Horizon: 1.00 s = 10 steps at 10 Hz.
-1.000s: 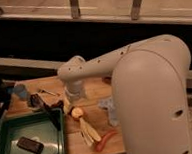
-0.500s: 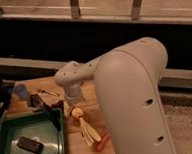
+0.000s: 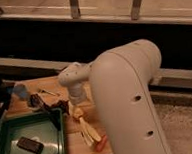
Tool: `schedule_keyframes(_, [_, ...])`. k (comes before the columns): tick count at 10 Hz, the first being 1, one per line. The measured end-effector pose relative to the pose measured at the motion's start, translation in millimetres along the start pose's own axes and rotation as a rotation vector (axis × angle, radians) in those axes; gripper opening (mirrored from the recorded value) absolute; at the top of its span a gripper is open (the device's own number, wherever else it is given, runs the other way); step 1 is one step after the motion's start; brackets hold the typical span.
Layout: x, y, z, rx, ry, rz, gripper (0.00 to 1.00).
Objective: Place apple in plastic cup
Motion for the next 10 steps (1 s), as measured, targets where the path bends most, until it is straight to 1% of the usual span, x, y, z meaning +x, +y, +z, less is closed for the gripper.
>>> schedule_keyframes(3, [2, 6, 16, -0.039, 0.025, 0.009, 0.8])
schedule_keyframes(5, [0, 13, 19, -0.059, 0.026, 0.005, 0.8])
schedule_keyframes(8, [-3, 22, 25, -0.078, 0.042, -0.002, 0.8])
schedule_keyframes(9, [-6, 25, 27, -0.082, 0.048, -0.006, 0.77])
schedule_keyframes(10, [-7, 27, 28, -0.087, 0.052, -0.013, 0.66])
